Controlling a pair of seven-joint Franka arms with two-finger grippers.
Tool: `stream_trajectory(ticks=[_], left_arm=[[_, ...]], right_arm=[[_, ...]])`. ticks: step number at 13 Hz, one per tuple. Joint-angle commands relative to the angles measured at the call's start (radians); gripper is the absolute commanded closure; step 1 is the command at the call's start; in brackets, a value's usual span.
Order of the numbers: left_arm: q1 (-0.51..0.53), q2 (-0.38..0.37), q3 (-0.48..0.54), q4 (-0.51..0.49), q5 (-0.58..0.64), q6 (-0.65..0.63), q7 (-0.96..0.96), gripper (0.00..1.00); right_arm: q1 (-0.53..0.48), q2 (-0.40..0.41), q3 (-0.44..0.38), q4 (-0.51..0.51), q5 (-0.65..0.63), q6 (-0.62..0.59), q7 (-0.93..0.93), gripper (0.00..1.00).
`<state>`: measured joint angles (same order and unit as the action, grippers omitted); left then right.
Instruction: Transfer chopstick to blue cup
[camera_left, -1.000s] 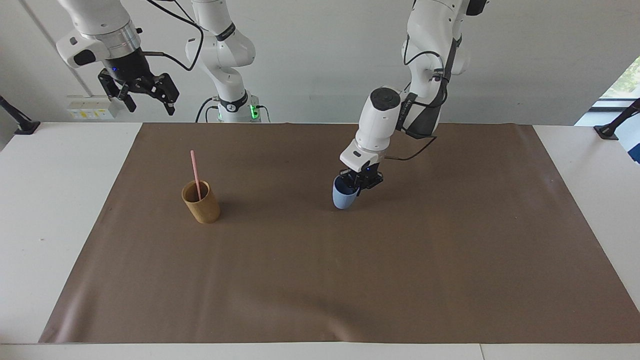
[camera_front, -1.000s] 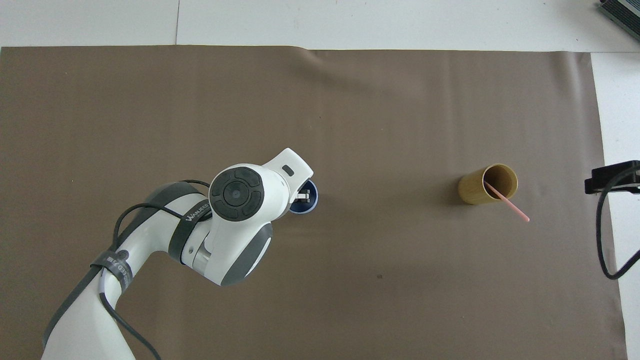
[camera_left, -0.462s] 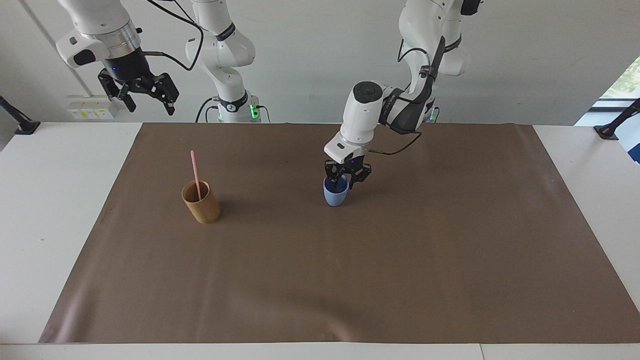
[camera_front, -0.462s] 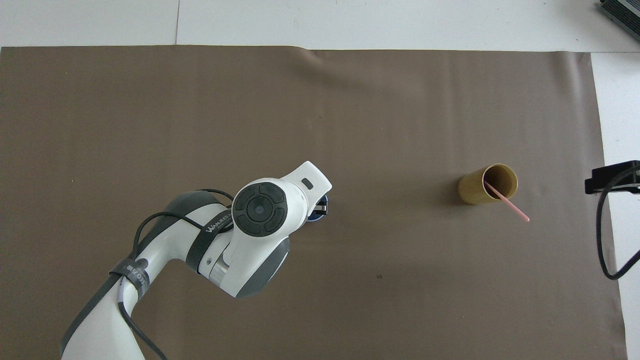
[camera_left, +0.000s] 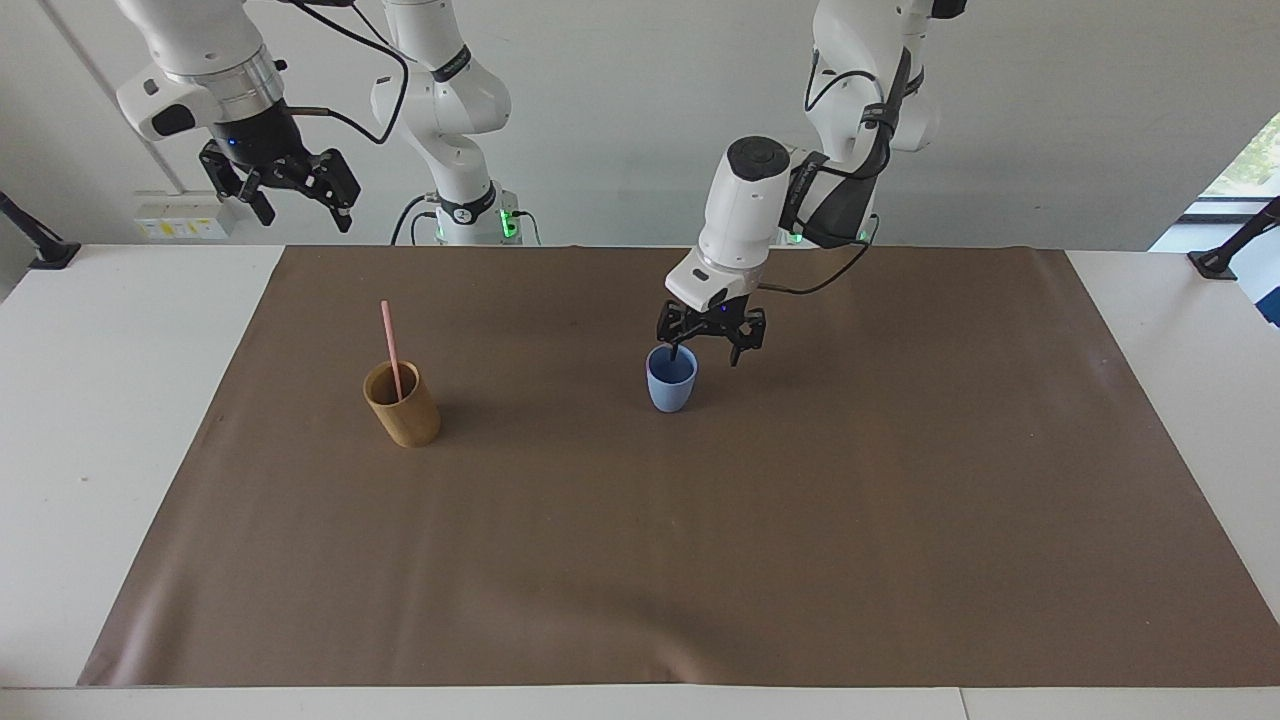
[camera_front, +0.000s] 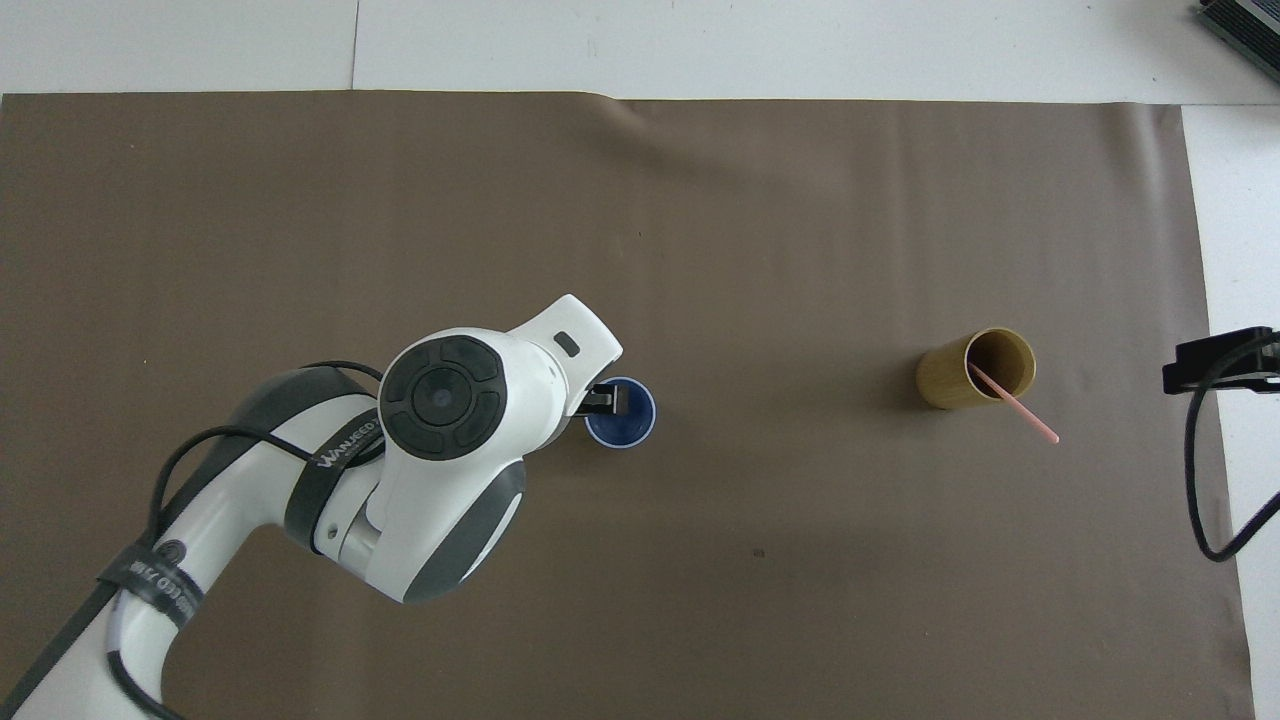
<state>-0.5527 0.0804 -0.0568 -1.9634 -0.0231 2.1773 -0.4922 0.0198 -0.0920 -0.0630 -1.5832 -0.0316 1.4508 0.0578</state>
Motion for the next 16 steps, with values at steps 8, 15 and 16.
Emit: stream_trajectory(ticks=[8, 15, 16], left_arm=[[0.376, -0.183, 0.000, 0.269, 0.006, -0.485, 0.409, 0.00], [0.442, -0.068, 0.002, 0.554, 0.023, -0.717, 0.491, 0.00], [0.439, -0.079, 0.003, 0.540, 0.029, -0.719, 0.491, 0.00]], right_arm=[[0.026, 0.100, 0.008, -0.256, 0.030, 0.141, -0.035, 0.00], [-0.004, 0.097, 0.008, -0.392, 0.033, 0.232, -0.119, 0.00], [-0.004, 0.095, 0.008, -0.396, 0.033, 0.226, -0.118, 0.14]])
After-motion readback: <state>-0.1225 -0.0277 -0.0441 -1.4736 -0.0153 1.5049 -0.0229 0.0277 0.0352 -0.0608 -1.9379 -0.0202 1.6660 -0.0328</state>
